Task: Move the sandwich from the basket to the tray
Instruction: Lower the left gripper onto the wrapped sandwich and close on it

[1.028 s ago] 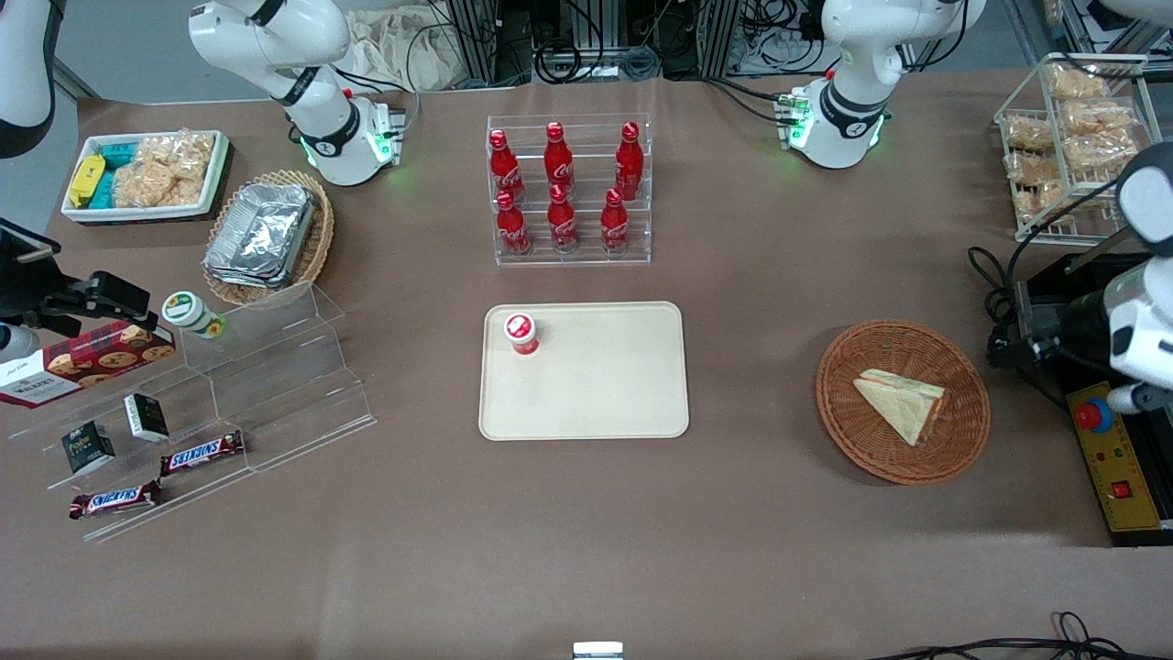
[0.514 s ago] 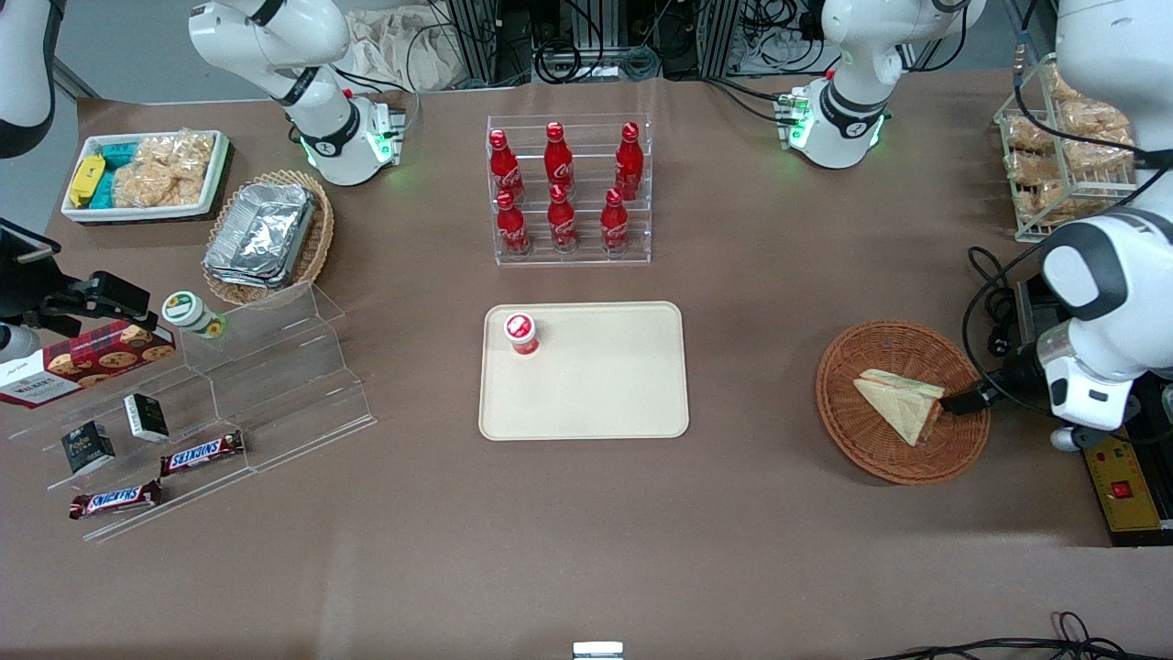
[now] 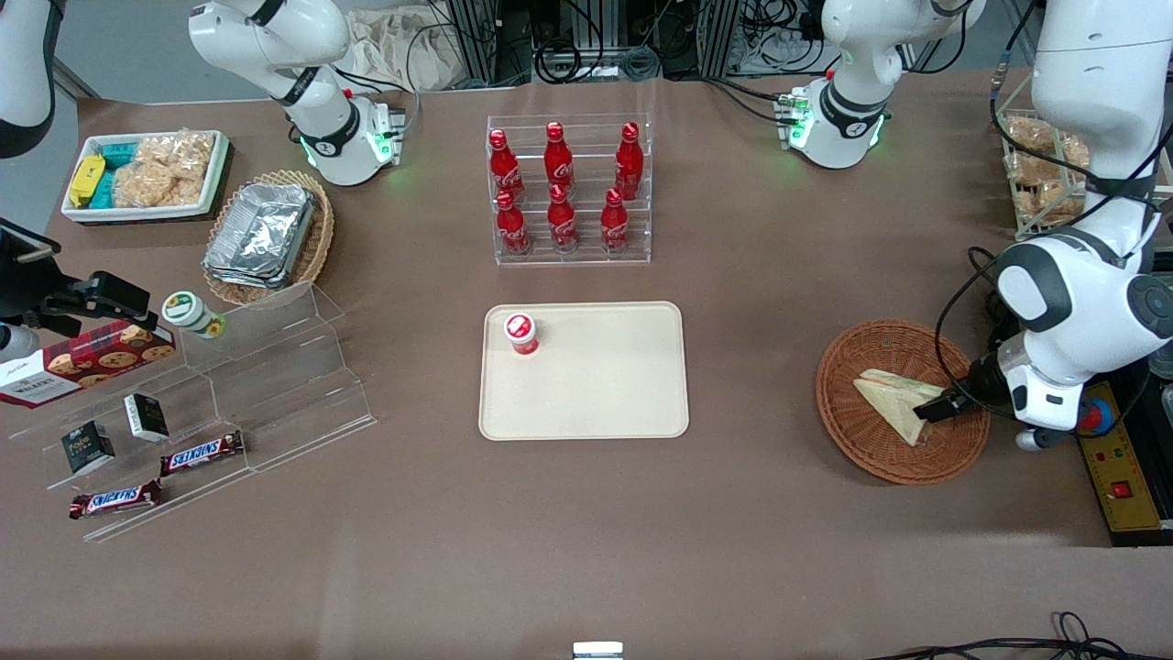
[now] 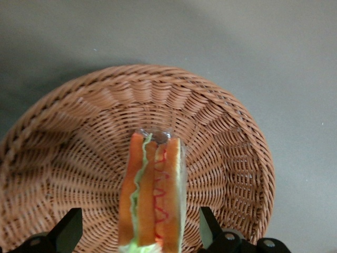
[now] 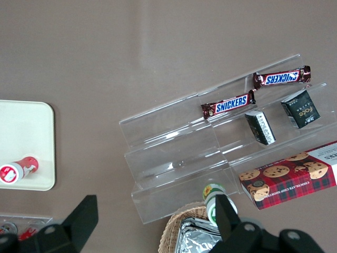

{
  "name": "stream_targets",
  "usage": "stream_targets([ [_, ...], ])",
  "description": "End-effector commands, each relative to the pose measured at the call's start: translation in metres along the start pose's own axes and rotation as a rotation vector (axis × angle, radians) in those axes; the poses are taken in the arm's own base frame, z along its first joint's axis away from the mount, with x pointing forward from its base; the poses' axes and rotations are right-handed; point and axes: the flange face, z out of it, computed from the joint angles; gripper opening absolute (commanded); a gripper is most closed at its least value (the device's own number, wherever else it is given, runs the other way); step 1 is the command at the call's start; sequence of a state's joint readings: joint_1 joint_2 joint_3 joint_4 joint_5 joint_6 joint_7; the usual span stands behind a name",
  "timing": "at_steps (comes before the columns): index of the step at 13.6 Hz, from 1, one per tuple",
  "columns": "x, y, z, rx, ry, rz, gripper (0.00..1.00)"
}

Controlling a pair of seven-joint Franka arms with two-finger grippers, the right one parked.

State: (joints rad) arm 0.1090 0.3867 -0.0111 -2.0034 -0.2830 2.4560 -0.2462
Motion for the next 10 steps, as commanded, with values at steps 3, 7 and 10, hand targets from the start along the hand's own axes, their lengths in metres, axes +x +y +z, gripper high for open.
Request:
stream_targets([
  [3,-0.002,0.004,0.008,-0.015,0.01,-0.018,0.61],
  [7,-0.005,0.017,-0.011,-0.023,0.017,0.015,0.08],
  [10,-0.009,0.036,-0.053,-0.019,0.005,0.073,0.0],
])
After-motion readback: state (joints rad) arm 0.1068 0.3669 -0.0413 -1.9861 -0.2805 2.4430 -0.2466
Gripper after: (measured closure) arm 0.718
